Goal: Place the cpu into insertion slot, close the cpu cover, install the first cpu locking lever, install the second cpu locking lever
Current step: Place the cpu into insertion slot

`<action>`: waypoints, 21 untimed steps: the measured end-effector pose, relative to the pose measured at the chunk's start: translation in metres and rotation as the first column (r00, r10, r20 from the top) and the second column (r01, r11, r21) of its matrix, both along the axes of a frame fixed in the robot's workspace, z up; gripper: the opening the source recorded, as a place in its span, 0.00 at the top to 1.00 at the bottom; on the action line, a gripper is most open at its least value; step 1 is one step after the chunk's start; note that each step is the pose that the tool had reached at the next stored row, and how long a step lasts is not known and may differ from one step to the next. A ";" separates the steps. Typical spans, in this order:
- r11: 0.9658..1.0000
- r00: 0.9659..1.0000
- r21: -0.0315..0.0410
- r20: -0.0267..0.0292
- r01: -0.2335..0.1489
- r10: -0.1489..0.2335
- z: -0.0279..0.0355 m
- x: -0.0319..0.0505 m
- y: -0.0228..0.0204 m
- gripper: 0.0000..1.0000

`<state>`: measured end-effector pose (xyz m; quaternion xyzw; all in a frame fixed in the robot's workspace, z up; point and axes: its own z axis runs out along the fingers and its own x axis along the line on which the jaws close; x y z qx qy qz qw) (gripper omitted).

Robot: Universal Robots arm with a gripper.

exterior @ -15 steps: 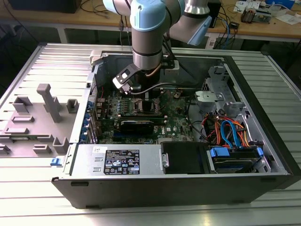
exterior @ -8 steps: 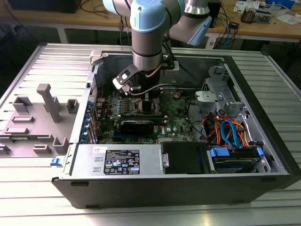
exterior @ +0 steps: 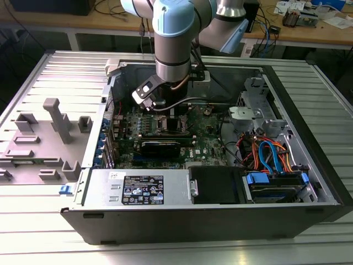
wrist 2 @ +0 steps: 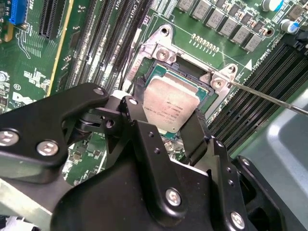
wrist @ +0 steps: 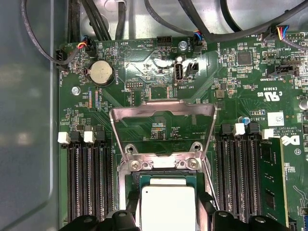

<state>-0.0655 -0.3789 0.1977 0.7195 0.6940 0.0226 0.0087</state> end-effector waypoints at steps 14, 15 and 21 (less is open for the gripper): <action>1.000 1.000 -0.009 -0.001 -0.025 0.025 0.0018 0.0001 0.0000 0.45; 1.000 1.000 -0.009 -0.001 -0.025 0.025 0.0015 0.0002 0.0000 0.45; 1.000 1.000 -0.004 -0.001 -0.026 0.026 0.0000 0.0009 0.0004 0.45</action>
